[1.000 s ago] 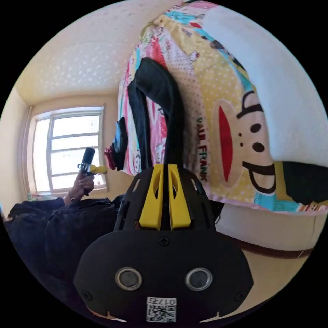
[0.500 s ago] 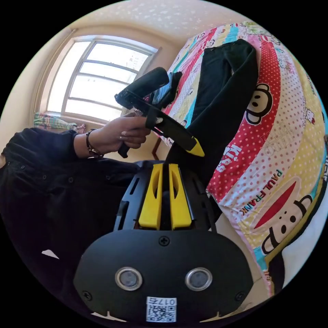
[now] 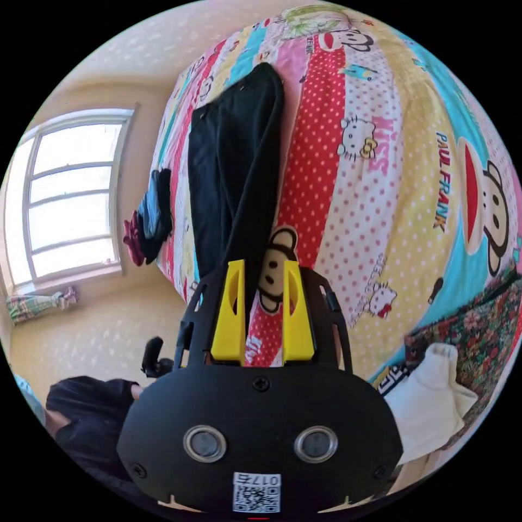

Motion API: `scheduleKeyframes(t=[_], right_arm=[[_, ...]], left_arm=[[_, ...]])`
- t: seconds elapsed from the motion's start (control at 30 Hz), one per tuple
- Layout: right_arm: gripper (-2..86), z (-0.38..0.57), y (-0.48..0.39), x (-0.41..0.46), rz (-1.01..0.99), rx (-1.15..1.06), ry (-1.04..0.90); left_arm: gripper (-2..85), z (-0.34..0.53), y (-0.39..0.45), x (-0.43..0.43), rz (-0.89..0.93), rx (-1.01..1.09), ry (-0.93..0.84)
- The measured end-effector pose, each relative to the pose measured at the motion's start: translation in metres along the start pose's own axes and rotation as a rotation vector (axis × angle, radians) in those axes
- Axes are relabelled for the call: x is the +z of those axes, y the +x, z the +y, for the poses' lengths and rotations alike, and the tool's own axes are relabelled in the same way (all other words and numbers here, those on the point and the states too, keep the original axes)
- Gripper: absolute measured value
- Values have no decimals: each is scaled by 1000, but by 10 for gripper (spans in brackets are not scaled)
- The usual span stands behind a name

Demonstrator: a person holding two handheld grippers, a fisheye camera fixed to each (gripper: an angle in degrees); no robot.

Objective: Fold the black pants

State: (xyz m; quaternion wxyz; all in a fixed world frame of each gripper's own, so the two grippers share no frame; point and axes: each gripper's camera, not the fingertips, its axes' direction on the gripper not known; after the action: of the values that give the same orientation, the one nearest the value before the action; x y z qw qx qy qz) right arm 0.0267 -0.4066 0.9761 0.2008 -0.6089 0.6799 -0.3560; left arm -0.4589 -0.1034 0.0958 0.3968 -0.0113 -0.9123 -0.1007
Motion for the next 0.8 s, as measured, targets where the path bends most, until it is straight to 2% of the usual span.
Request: scheduleKeyframes(t=[0.23, 0.3, 0.4, 0.5, 0.6, 0.67, 0.73, 0.8], right_arm=[[116, -106, -15, 33, -125, 180, 234], [112, -120, -20, 48, -99, 244, 257], [74, -135, -42, 65, -69, 214, 332], [43, -142, -81, 70, 43, 192, 438], [34, -154, -151, 83, 155, 54, 439], [31, -158, -224, 107, 314, -154, 405], [29, -159, -267, 133, 360, -246, 373], [28, -159, -295, 160, 303, -313, 337]], left_arm=[[27, 11, -22, -6, 202, -16, 83], [26, 13, -34, -6, 288, -40, 109], [27, 16, -46, -9, 357, -39, 130], [26, 24, -58, -19, 466, -44, 174], [19, 39, -65, -39, 576, -11, 223], [16, 52, -69, -53, 590, -22, 246], [13, 65, -73, -65, 595, -35, 259], [11, 79, -82, -78, 593, -63, 250]])
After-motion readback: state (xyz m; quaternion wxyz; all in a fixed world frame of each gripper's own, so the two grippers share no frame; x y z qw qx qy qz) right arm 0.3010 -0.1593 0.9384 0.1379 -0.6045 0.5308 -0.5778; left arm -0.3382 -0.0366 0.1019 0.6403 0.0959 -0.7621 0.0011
